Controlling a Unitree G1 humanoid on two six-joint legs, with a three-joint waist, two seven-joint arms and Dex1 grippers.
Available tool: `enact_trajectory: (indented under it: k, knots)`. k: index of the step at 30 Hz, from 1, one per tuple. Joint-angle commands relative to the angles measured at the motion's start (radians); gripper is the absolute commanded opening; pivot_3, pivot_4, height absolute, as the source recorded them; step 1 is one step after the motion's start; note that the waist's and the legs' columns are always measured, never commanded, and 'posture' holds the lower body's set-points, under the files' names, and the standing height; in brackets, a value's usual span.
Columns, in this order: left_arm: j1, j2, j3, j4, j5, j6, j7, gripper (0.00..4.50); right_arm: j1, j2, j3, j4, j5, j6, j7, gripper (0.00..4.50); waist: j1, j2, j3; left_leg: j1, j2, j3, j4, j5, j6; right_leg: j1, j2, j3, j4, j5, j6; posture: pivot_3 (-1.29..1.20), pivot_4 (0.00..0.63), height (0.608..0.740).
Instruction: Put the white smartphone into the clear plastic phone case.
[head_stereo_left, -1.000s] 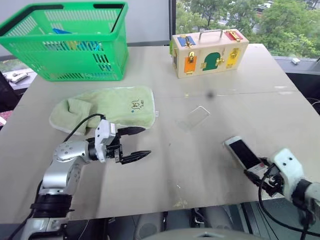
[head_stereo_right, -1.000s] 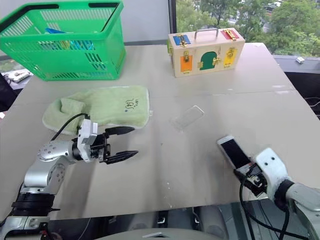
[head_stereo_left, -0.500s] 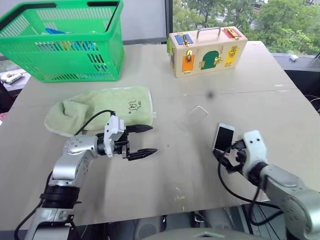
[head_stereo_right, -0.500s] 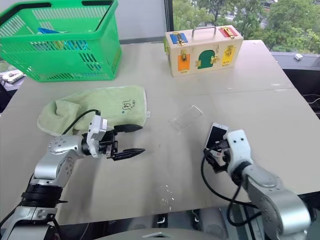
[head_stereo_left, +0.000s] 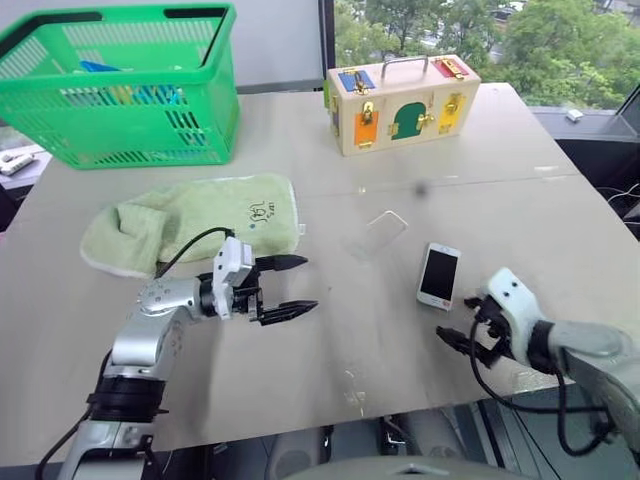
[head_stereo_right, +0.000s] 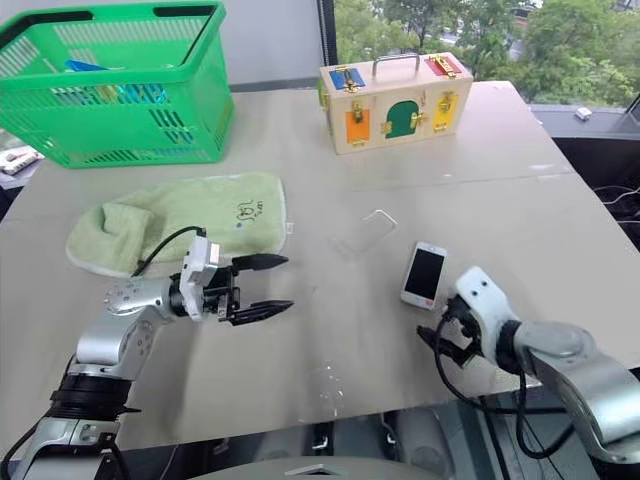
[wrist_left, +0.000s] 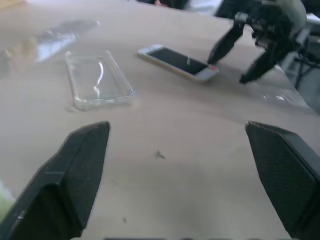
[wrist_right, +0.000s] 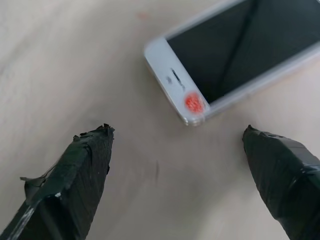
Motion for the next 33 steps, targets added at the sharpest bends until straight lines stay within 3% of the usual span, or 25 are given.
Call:
enact_trajectory:
  k: [1,6,11,15,20,24,28,33]
  knots:
    - [0.025,0.011,0.037,-0.065,-0.022,0.004,0.017,4.50,-0.114,0.041,0.136,0.103,0.003,-0.107,0.097,4.47,-0.012,-0.002,0.000,0.001,0.000,0.000,0.000,0.000,0.000,0.000,0.001,0.001,0.000,0.000,0.000,0.00,0.150,0.740]
    - [0.064,0.017,0.056,-0.094,-0.028,0.006,0.031,4.50,-0.259,0.096,0.243,0.254,0.013,-0.196,0.247,4.47,-0.014,-0.002,0.001,0.008,0.001,-0.001,-0.003,0.000,0.000,0.002,0.007,0.008,0.001,0.002,-0.003,0.00,0.150,0.740]
    - [0.104,0.018,0.070,-0.127,-0.033,0.009,0.048,4.50,-0.341,0.160,0.269,0.366,-0.015,-0.333,0.303,4.47,-0.002,-0.001,0.002,0.007,0.001,-0.001,-0.005,0.000,-0.001,0.001,0.010,0.008,0.001,0.002,-0.003,0.00,0.150,0.740]
    - [0.128,0.018,0.082,-0.141,-0.035,0.007,0.063,4.50,-0.389,0.111,0.209,0.341,-0.032,-0.413,0.328,4.47,0.012,0.002,0.003,0.001,0.000,0.001,-0.003,-0.001,-0.001,-0.003,0.008,0.008,0.000,0.003,-0.002,0.00,0.150,0.740]
    - [0.138,0.007,0.073,-0.146,-0.028,-0.002,0.073,4.50,-0.456,0.024,0.237,0.385,-0.142,-0.511,0.337,4.47,0.022,0.002,0.004,-0.004,-0.003,0.002,-0.001,-0.001,-0.001,-0.007,0.004,0.008,0.000,0.004,0.000,0.00,0.150,0.740]
    - [0.136,-0.005,0.071,-0.125,-0.021,-0.027,0.070,4.50,-0.526,0.003,0.313,0.548,-0.264,-0.599,0.370,4.47,0.019,0.002,0.004,-0.003,-0.004,0.003,-0.001,-0.001,-0.001,-0.007,0.004,0.008,0.000,0.004,0.000,0.00,0.150,0.740]
    - [0.140,-0.002,0.077,-0.121,-0.021,-0.041,0.068,4.50,-0.607,0.056,0.366,0.806,-0.351,-0.684,0.381,4.47,0.016,0.002,0.004,-0.003,-0.003,0.002,-0.001,0.000,-0.001,-0.007,0.006,0.008,0.001,0.004,-0.001,0.00,0.150,0.740]
    - [0.148,0.008,0.087,-0.144,-0.029,-0.036,0.077,4.50,-0.634,0.040,0.406,0.937,-0.362,-0.664,0.530,4.47,0.014,0.003,0.003,-0.002,-0.002,0.002,-0.001,0.000,-0.001,-0.006,0.007,0.009,0.001,0.004,-0.001,0.00,0.150,0.740]
